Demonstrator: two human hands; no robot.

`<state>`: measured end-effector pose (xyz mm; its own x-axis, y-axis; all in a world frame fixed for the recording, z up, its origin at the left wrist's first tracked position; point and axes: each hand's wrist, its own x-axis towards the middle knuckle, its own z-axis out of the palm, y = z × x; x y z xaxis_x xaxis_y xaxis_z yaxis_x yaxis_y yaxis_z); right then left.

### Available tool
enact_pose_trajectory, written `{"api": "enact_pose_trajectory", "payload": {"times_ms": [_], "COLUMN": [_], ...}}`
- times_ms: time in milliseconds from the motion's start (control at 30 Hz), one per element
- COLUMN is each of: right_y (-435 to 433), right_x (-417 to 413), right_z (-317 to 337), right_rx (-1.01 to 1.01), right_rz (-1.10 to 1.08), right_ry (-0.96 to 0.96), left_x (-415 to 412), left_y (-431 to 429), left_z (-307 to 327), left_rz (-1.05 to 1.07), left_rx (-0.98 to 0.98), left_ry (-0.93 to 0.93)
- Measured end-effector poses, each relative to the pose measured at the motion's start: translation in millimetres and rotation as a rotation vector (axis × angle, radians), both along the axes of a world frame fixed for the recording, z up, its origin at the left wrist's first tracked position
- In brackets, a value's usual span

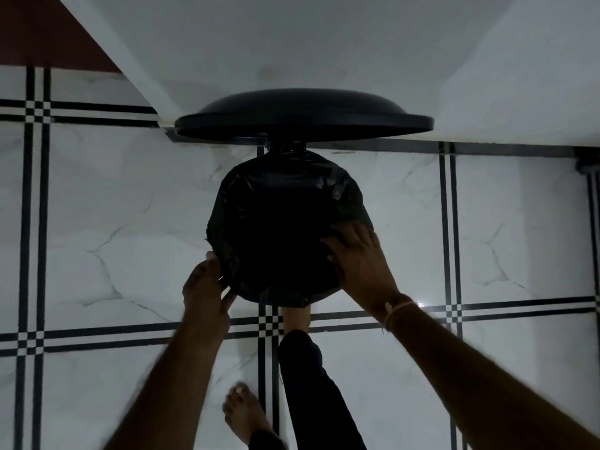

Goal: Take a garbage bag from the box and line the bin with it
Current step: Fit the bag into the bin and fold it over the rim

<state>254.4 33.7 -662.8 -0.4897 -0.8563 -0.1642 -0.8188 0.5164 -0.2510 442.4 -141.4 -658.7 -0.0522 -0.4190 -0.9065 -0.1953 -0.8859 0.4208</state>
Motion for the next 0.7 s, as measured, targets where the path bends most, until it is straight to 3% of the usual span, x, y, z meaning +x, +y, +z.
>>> {"api": "enact_pose_trajectory", "payload": {"times_ms": [67, 167, 233, 367, 500, 600, 700], "right_y": [0, 2, 4, -11, -52, -79, -79], "right_x": [13, 20, 15, -1, -51, -80, -75], "right_z": [11, 4, 6, 50, 125, 163, 175], "right_rx": [-0.121, -0.277, -0.295, -0.382, -0.791, -0.685, -0.479], "right_rz": [-0.346, -0.979, -1.189, -1.179, -1.026, -0.930, -0.860], "right_ry": [-0.077, -0.569, -0.704, -0.693, -0.974, -1.052, -0.874], "left_x": [1, 4, 4, -13, -52, -83, -90], "left_y": [-1, -5, -6, -20, -53, -70, -72], "left_z": [4, 7, 11, 37, 103, 146, 162], "left_rz": [0.029, 0.047, 0.041, 0.045, 0.043, -0.132, -0.381], "left_rx": [0.038, 0.107, 0.133, -0.026, -0.365, -0.505, -0.594], "left_ry": [0.010, 0.023, 0.014, -0.120, 0.076, 0.259, 0.203]}}
